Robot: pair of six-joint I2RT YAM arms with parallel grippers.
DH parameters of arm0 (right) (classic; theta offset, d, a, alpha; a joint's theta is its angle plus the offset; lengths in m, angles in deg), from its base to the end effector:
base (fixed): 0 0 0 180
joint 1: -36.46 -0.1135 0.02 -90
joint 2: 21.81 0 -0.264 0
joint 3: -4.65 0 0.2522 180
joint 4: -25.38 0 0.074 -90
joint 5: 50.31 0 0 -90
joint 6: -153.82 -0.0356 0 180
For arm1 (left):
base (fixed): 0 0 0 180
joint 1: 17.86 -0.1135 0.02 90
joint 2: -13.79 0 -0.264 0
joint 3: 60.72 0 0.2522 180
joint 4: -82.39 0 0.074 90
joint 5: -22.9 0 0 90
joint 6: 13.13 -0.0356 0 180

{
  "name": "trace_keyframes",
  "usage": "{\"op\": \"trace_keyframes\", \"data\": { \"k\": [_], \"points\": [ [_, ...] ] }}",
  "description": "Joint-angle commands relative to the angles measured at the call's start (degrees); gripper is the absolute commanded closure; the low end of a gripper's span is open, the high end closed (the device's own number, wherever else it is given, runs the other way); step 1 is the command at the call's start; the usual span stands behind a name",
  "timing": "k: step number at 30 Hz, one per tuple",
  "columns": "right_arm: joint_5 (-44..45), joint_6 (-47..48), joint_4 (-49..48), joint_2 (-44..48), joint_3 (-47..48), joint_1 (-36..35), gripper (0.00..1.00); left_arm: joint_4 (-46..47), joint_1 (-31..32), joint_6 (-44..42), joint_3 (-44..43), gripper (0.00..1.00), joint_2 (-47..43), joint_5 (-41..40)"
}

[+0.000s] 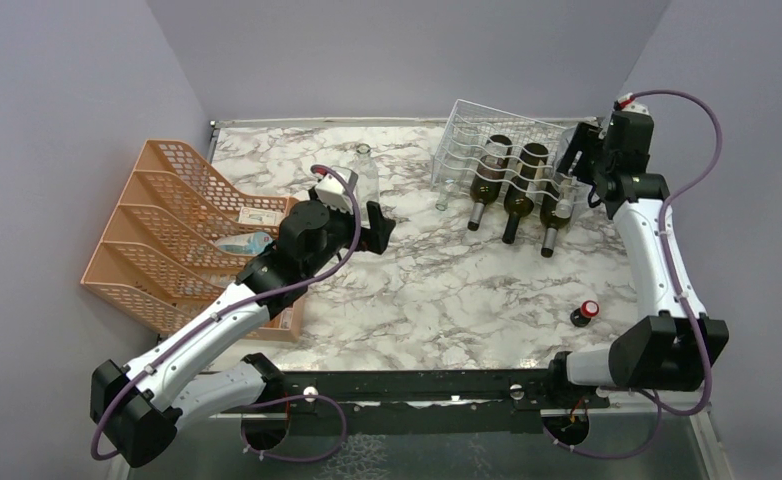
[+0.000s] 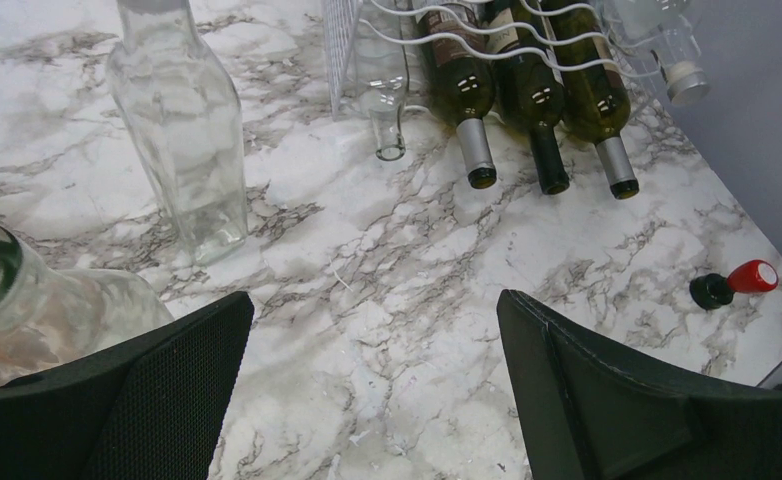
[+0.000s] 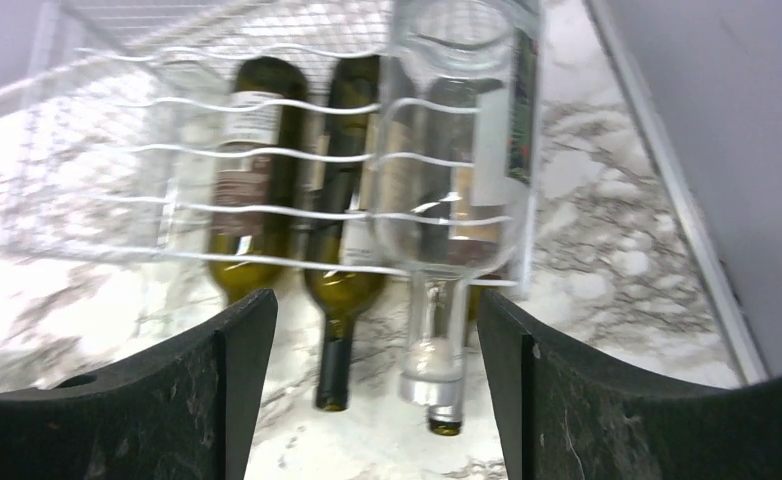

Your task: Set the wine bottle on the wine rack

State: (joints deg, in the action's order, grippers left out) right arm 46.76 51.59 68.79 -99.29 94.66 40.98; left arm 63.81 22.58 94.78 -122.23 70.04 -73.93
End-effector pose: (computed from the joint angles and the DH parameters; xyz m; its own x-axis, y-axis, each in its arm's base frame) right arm 0.3015 -0.0282 0.3698 -0.4612 0.2473 -0.8521 0.2877 0.9502 0.1201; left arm 0.1785 -0.1465 0.3309 -0.3378 -0.1133 -0.9344 0.4751 0.8364 -0.2732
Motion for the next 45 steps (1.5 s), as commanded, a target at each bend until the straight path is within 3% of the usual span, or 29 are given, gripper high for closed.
{"op": "trace_keyframes", "data": {
  "k": [1,6,10,17,26,40,45],
  "points": [
    [-16.27,-0.95,-1.72,4.17,1.54,0.14,0.25,-2.38,-0.39,-1.05,-4.75,0.01,-2.03,-3.81],
    [-33.23,-1.67,-5.41,5.42,-1.37,-0.22,0.26,-4.08,-0.37,-4.77,-6.65,0.01,-4.62,-5.98],
    [-36.95,-2.22,-8.88,6.12,-4.27,-4.65,0.26,-4.76,-0.37,-6.10,-7.22,0.01,-8.45,-11.54],
    [-29.11,-3.50,-14.77,3.75,-5.02,-20.93,0.26,-7.99,-0.37,-9.53,-11.93,0.01,-11.22,-11.67],
    [-8.98,-2.35,-17.40,-9.49,4.44,-39.87,0.26,-9.39,-0.37,-10.62,-12.21,0.01,-13.26,-11.98],
    [9.32,-0.68,-16.77,-32.81,27.42,-51.73,0.33,-8.92,-0.37,-8.32,-10.35,0.01,-14.42,-10.84],
    [13.64,-0.27,-18.74,-36.63,29.80,-53.40,0.37,-8.91,-0.37,-7.90,-9.70,0.01,-15.19,-10.76]
  ]
}}
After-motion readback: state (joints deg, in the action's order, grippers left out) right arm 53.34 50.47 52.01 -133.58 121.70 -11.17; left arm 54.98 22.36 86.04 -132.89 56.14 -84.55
